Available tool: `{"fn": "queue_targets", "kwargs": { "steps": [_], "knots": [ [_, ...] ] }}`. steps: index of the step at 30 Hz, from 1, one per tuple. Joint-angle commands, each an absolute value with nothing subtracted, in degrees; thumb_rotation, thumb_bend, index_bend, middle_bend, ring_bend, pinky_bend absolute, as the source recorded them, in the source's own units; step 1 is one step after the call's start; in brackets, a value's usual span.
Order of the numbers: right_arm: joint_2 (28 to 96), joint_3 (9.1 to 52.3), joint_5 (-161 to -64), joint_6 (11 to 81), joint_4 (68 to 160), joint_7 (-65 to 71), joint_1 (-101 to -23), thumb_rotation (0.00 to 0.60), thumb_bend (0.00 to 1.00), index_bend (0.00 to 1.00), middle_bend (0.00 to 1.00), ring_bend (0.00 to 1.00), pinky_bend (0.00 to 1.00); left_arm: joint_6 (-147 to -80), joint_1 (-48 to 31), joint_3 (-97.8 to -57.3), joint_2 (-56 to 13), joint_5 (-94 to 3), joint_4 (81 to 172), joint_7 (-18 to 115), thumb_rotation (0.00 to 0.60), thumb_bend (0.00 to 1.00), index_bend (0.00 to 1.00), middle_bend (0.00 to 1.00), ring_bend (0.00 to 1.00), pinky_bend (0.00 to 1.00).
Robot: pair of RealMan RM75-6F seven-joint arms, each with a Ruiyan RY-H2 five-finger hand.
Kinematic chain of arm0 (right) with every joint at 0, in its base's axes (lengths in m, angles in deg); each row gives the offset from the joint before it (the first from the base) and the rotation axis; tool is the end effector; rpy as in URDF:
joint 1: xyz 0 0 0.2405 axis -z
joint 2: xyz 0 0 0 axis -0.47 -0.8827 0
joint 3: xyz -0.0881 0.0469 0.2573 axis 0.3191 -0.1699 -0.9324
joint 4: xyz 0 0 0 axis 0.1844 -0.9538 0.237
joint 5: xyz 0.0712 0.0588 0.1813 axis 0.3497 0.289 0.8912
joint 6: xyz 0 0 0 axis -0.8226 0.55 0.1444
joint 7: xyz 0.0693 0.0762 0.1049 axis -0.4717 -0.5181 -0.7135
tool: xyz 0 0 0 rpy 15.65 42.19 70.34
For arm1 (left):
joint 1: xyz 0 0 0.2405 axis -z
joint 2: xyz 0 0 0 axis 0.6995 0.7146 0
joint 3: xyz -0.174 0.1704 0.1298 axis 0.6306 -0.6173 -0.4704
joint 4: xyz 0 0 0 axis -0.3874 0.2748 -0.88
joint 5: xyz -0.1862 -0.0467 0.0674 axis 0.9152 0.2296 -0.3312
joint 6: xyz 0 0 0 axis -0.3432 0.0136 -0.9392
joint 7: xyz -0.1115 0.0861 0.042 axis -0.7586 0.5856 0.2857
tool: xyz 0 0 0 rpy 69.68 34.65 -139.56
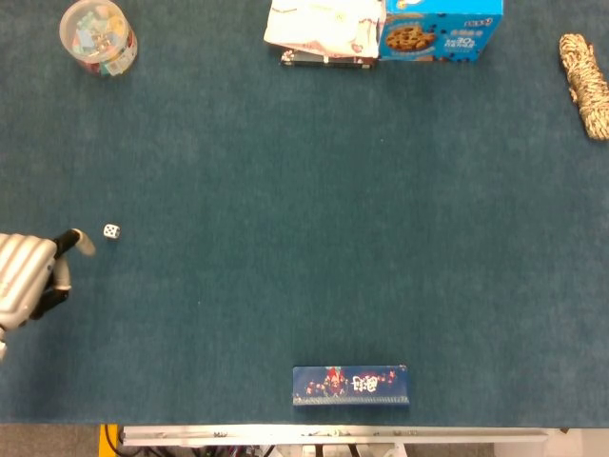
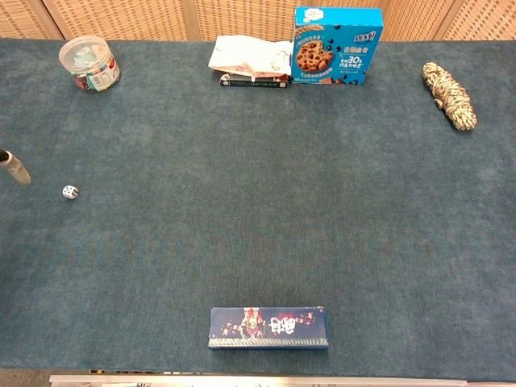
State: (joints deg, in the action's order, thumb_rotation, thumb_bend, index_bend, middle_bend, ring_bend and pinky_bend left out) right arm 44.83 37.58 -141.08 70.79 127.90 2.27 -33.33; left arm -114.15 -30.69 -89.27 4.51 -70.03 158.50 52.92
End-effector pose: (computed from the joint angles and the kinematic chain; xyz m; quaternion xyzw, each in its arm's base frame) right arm -0.3202 -0.1892 0.1741 0.6054 -0.3452 0.4295 0.5743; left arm -0.2908 0.1909 0.1329 -0.7100 -0.4577 -0.2844 0.4533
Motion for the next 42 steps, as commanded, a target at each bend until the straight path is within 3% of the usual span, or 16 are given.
{"fn": "queue_targets", "kwargs": {
  "steps": [1, 5, 16, 42],
  "knots": [
    [44.8, 37.56, -141.0, 70.71, 127.93, 2.31, -33.32, 0.6, 0.22, 0.8, 0.61, 0.54, 0.77, -111.94, -29.34, -89.53, 4.81, -69.67, 158.23, 50.87, 0.6, 0.93, 0.39, 1.0, 1.0, 0.96],
    [44.78, 37.66, -141.14, 70.63, 128.01, 2.43, -33.32, 0.6, 0.22, 0.8, 0.61, 0.54, 0.77, -110.94, -28.53, -89.5, 3.22, -69.95, 156.09, 49.64, 0.6, 0.95, 0.39, 1.0, 1.0, 1.0],
    [44.74, 37.61, -140.68, 69.94, 128.01, 2.77, -33.47, 0.6, 0.22, 0.8, 0.61, 0.54, 0.77, -106.56, -26.29, -89.1, -0.01, -66.39, 152.98, 49.74, 0.6, 0.99, 0.34, 1.0, 1.0, 1.0],
    [44.32, 37.84, -140.3, 68.79, 128.5, 3.0, -33.66, 0.6, 0.22, 0.8, 0.61, 0.53, 0.77, -100.1, -23.06, -88.13, -6.43, -59.33, 144.12, 47.65, 0.6, 1.0, 0.34, 1.0, 1.0, 1.0]
  ]
}}
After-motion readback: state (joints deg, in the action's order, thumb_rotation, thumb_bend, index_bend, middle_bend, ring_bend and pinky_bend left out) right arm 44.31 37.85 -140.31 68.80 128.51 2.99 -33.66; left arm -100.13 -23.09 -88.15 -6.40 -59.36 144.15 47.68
